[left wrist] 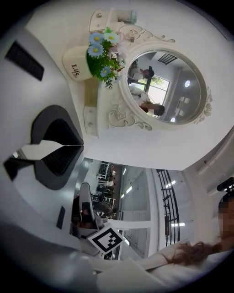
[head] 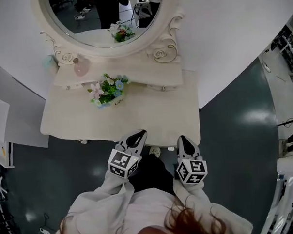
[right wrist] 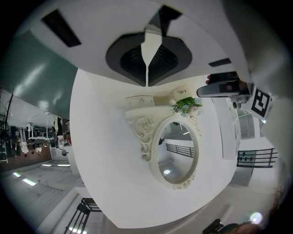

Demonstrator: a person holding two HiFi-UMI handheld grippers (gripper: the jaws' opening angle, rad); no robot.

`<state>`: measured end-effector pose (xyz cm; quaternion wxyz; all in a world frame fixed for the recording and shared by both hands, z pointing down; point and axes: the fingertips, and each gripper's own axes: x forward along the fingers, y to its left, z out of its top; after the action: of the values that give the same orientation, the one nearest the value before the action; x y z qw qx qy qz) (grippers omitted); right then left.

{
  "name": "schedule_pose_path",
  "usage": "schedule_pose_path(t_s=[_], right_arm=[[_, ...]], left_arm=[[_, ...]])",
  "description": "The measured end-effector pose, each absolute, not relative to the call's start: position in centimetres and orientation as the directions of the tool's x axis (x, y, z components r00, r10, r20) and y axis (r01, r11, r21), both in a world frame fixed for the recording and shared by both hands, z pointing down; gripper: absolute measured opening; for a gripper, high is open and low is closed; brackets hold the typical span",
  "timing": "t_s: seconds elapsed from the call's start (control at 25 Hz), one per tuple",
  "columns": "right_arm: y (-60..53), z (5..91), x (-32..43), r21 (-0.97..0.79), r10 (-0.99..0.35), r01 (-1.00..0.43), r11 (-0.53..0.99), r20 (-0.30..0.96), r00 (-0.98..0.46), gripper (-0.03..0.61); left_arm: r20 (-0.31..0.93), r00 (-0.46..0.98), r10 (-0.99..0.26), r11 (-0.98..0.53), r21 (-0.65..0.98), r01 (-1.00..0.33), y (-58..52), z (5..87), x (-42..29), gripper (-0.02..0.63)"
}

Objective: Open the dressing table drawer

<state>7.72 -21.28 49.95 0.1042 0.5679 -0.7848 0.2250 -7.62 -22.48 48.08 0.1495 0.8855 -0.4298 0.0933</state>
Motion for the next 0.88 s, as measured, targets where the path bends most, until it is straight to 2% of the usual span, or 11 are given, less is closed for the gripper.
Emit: schedule_pose_path(t_s=[0.52, 0.88], right_arm=[[-28.0, 51.1, 9.7, -0.242, -0.837, -0.94, 0.241, 0.438, -0.328, 0.04], [-30.7, 52.3, 12.6, -0.252, -0.842, -0.95, 0.186, 0.457, -0.286, 0.04]], left_arm=[[0.313, 0.638, -0.703, -0.609, 0.199, -0.768, -30.2, 49.3, -4.8, 0.018], [0.379, 0.603, -0.702, -0.575, 0.197, -0.794, -35.8, 52.2, -1.9, 0.018]])
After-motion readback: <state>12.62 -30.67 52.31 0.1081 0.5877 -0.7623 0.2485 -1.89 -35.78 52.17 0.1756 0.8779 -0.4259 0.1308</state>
